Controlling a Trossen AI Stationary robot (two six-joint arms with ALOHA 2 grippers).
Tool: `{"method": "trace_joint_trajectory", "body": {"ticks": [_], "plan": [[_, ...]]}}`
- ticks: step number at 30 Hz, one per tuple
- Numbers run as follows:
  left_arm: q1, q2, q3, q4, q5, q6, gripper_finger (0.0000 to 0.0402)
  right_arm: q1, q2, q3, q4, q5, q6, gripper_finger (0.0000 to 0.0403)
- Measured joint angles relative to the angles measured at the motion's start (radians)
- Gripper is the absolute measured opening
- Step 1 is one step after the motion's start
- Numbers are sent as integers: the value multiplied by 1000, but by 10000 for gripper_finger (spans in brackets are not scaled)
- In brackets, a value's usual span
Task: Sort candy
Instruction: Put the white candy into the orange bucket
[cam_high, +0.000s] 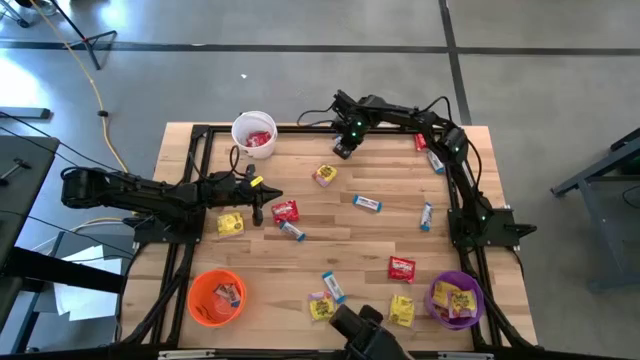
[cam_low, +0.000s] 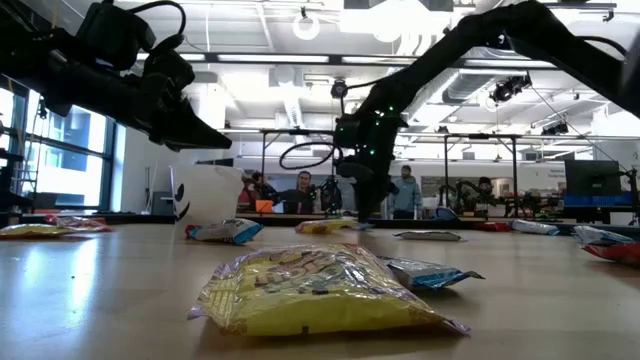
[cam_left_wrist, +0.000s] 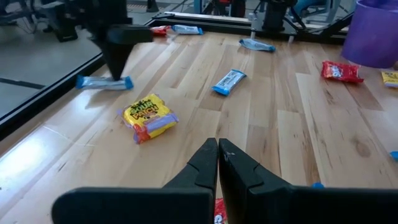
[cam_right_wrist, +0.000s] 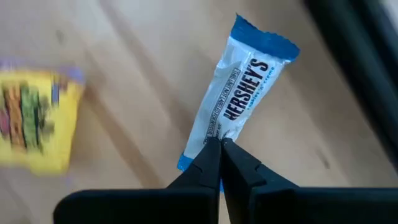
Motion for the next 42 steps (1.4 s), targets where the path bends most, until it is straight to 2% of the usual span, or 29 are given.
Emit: {"method": "trace_joint_trajectory", "body": {"ticks": [6, 12, 16, 23, 26, 29, 36, 39, 42], "plan": [[0, 0, 0, 1, -1, -22, 0, 47, -45, -4, -63, 97, -74, 0], [0, 0, 0, -4, -26, -44, 0, 92, -80, -5, -87, 89, -120, 0], [0, 0, 0, -15, -31, -52, 0, 112, -80, -83, -97, 86, -166, 0], [0, 0, 0, -23, -31, -52, 0, 126, -88, -161, -67, 86, -137, 5], [0, 0, 0, -23, -30, -52, 0, 139, -94, -153, -67, 133, -108, 31], [0, 0, 0, -22, -30, -53, 0, 150, -109, -145, -68, 207, -81, 78], [0, 0, 0, -22, -30, -53, 0, 162, -132, -161, -17, 204, -31, 197], [0, 0, 0, -22, -25, -53, 0, 165, -132, -204, 48, 201, -66, 220], [0, 0, 0, -24, -25, -53, 0, 164, -132, -277, 138, 177, -100, 223]]}}
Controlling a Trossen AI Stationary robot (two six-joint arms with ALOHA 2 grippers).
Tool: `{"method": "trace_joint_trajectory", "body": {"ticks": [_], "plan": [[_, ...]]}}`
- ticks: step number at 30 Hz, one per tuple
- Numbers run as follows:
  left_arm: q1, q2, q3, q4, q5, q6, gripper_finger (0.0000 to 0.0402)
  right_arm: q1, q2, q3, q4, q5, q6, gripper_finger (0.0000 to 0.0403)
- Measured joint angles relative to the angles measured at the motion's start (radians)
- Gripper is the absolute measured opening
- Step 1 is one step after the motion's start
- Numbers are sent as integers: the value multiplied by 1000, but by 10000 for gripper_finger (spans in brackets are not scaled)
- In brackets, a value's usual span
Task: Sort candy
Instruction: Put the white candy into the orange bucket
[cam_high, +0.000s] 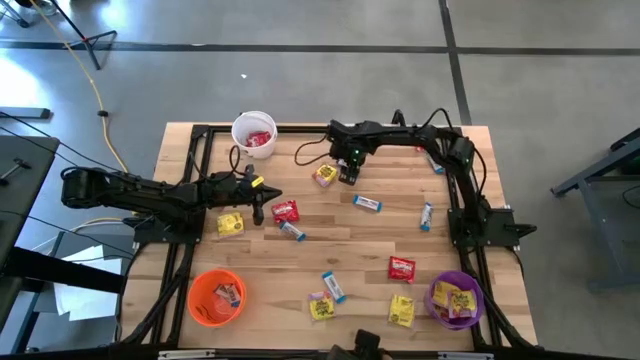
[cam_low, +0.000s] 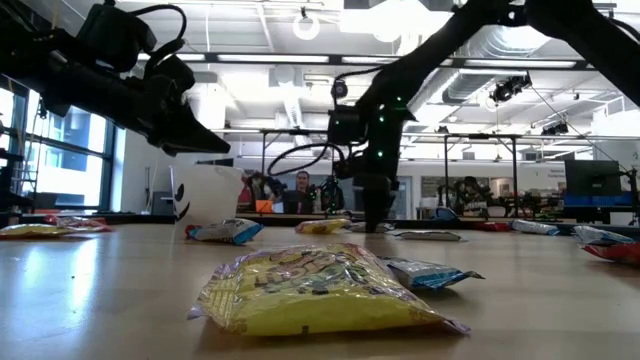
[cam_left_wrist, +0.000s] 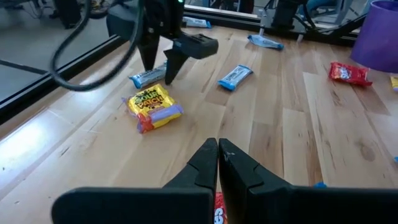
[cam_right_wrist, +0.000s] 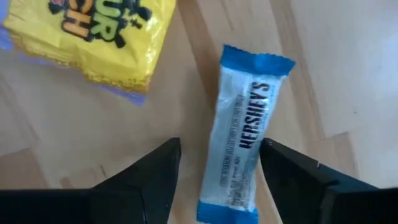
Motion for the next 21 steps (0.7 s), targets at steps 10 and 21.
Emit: {"method": "trace_joint_trajectory", "body": {"ticks": [10, 21], "plan": [[18, 0, 0, -4, -22, -55, 0, 12, -19, -53, 62, -16, 20, 77], [19, -21, 0, -10, -24, -15, 0, 30, -229, -72, -45, 10, 67, 38]]}}
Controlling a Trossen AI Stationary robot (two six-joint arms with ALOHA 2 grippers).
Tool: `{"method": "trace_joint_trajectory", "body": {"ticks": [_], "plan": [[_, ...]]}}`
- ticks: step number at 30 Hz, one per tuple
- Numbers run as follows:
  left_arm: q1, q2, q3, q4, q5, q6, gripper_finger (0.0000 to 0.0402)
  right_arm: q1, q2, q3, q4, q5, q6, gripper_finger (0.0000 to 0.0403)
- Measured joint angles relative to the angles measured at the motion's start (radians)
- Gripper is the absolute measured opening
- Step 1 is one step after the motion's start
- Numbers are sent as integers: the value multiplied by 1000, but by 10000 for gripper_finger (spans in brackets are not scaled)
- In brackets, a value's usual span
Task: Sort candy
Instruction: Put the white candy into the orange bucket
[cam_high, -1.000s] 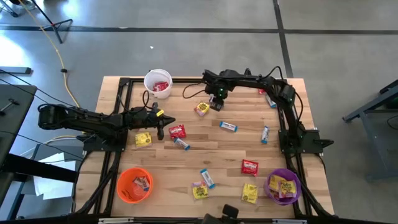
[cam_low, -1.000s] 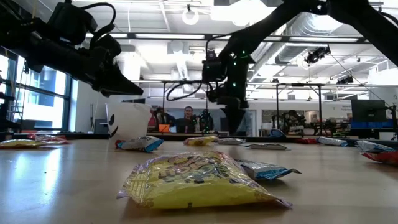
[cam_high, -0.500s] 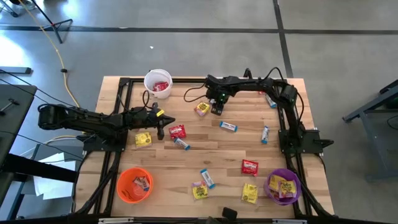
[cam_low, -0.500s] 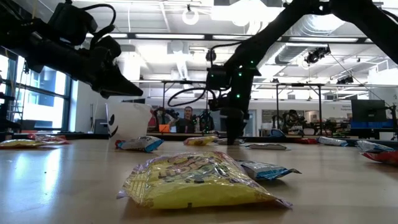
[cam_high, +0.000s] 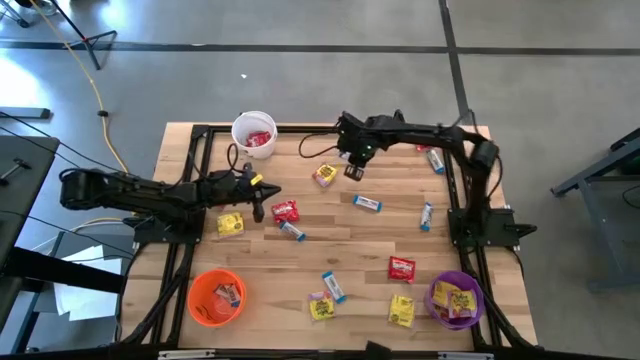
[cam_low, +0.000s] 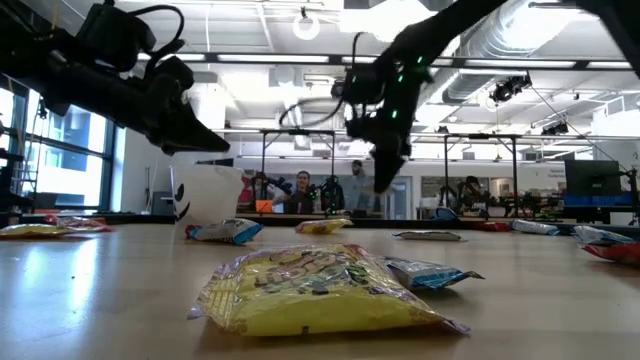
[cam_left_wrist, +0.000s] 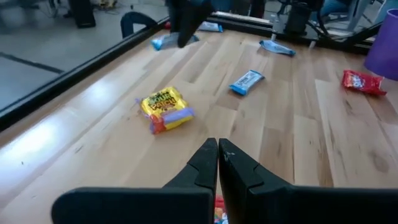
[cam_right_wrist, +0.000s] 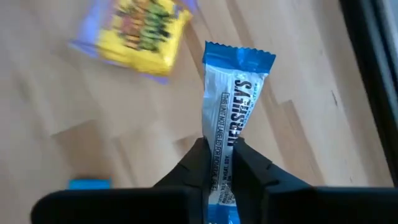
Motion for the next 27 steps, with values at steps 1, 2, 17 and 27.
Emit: {"method": "trace_joint_trajectory", "body": {"ticks": [1, 2, 17, 27], "plan": [[0, -6, 0, 0, 0, 12, 0, 15, -29, -14, 7, 0, 3, 34], [0, -14, 0, -4, -2, 23, 0, 34, -59, -29, 25, -1, 6, 28], [90, -121, 0, -96, -12, 104, 0, 492, -96, -261, 882, -1, 137, 8], [97, -120, 0, -100, -37, 148, 0, 653, 75, -186, 1316, 0, 117, 7]]}}
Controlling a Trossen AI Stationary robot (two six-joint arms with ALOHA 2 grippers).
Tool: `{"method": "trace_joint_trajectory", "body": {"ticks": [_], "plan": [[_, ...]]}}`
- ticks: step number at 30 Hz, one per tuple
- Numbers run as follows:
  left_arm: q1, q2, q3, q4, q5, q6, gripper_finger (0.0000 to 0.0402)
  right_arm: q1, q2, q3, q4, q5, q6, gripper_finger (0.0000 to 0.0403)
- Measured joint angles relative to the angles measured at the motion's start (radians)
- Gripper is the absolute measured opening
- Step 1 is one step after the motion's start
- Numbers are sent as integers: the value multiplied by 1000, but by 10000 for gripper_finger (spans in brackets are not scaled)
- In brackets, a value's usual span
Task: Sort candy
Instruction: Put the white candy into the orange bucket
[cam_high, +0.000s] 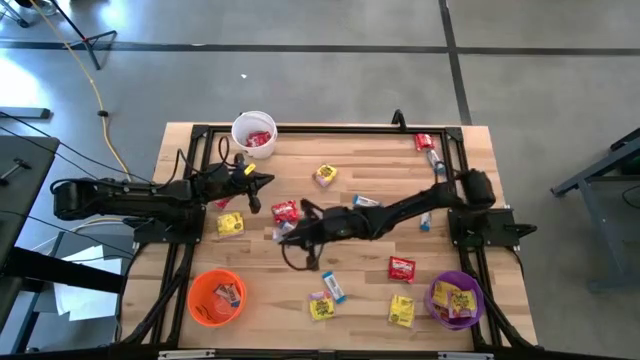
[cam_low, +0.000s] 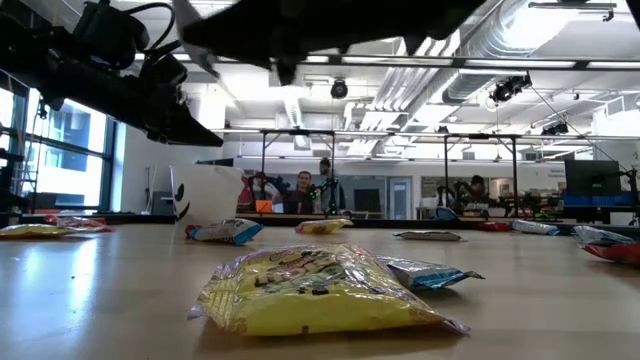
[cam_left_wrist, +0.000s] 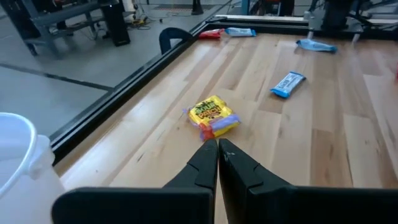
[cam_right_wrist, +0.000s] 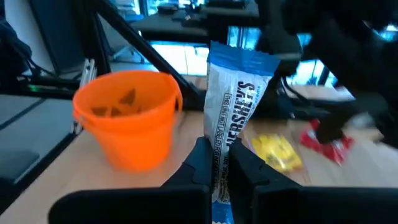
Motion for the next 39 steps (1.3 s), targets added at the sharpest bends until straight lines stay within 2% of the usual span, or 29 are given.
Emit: {"method": "trace_joint_trajectory", "body": {"ticks": [12, 16, 24, 33, 39], "plan": [[0, 0, 0, 0, -5, -9, 0, 51, 260, 355, 3, -42, -41, 7], [0, 0, 0, 0, -15, -7, 0, 66, 329, 466, 3, -107, -40, 7], [0, 0, 0, 0, -19, -10, 0, 79, 484, 668, -54, -143, -46, 7], [0, 0, 0, 0, -19, -11, 0, 79, 562, 777, -48, -158, -48, 7], [0, 0, 0, 1, -19, -12, 0, 79, 588, 802, -43, -160, -40, 7]]}}
